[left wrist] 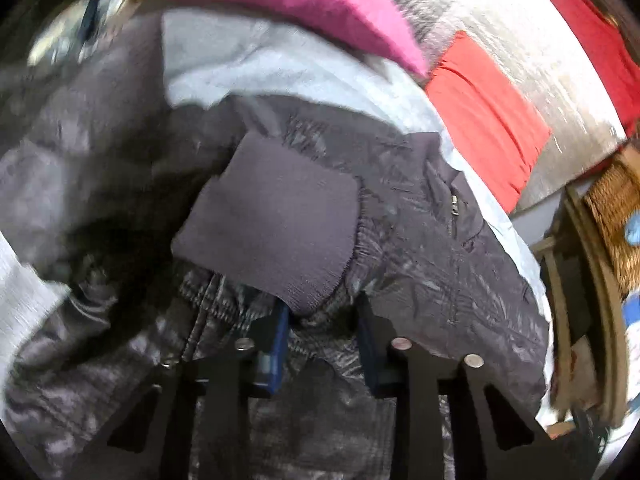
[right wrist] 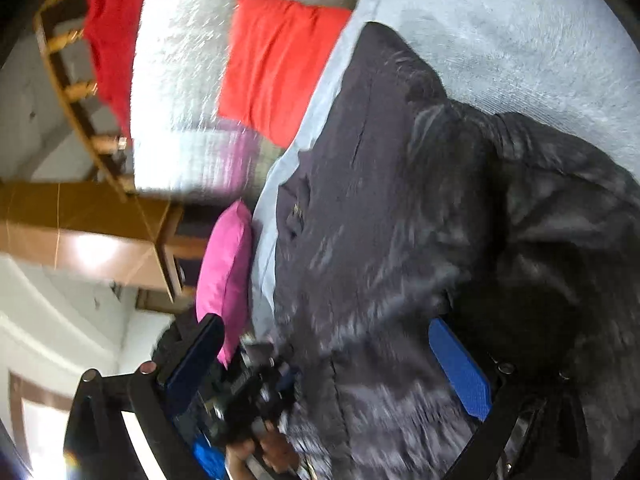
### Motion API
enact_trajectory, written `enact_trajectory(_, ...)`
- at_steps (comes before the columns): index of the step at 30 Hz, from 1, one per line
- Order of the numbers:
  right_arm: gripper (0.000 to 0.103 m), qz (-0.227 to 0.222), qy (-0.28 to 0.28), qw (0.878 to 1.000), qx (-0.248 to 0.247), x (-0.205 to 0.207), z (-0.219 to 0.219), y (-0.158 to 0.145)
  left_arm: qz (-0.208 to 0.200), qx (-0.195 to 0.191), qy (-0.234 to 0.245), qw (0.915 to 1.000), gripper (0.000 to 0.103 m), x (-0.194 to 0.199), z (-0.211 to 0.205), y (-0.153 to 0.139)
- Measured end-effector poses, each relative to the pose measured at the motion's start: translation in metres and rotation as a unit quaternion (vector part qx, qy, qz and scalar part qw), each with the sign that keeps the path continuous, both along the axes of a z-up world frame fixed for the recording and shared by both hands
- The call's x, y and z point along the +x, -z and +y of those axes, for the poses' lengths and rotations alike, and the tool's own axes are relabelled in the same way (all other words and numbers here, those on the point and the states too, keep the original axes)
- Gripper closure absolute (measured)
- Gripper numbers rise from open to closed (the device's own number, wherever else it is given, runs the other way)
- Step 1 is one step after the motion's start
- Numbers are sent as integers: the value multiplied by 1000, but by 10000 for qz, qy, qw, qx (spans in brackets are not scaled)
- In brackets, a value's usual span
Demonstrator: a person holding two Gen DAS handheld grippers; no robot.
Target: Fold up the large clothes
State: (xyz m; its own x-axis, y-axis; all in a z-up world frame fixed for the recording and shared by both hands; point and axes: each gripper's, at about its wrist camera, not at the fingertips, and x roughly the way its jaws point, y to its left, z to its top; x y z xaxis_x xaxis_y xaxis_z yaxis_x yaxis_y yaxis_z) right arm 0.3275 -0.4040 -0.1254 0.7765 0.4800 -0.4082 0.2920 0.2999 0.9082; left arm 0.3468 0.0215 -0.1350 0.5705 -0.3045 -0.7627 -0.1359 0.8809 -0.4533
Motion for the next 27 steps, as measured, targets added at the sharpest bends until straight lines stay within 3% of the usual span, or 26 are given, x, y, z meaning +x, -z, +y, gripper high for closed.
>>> enact_trajectory(1,36,139,28,9998,-116,6,-2,1,-194,72,37,9998,75,-6,-2,-11)
enact_trajectory(2,99,286,19,9993,-243,10,-4,2,-372,115,86,9992,75,-12,-4,-21)
enact_trajectory(3,95,401,84,9983,-417,10,-7,0,-628,125,188,9978,75,-21,-5,-33)
enact_trajectory(5,95,132,52,9938,-1104,8,-7,-21,-994,200,307,9944,75,-38,-7,-43)
enact_trajectory(6,95,47,9,9893,-1457,6,-4,-28,-975,424,363,9937,75,-41,-12,-36)
enact_trajectory(8,93,247,-169,9825,-1840,10,3,-23,-525,688,317,9957,75,-35,-14,-6)
enact_trajectory(10,91,743,-550,9832,-1574,16,5,3,-31,411,188,9990,73,-31,-3,27)
enact_trajectory(13,81,589,-640,9894,-1158,9,-7,11,-219,443,286,9984,65,-35,-3,21)
enact_trajectory(14,73,556,-672,9898,-1130,7,-10,9,-174,459,283,9984,60,-35,-2,18)
enact_trajectory(16,38,440,-738,9906,-1067,2,-19,-1,-65,358,177,9992,33,-32,3,12)
enact_trajectory(17,16,272,-779,9918,-973,-3,-22,-9,-70,331,113,9994,30,-36,6,8)
enact_trajectory(18,9,217,-811,9915,-992,-7,-23,-16,-97,344,22,9994,26,-44,13,1)
enact_trajectory(23,9,-211,-1044,9821,-1552,-32,-34,-62,-228,625,-641,9957,23,-80,38,-24)
enact_trajectory(27,9,-256,-794,9720,-2196,-22,-57,-81,-776,1074,-369,9905,23,-76,15,-44)
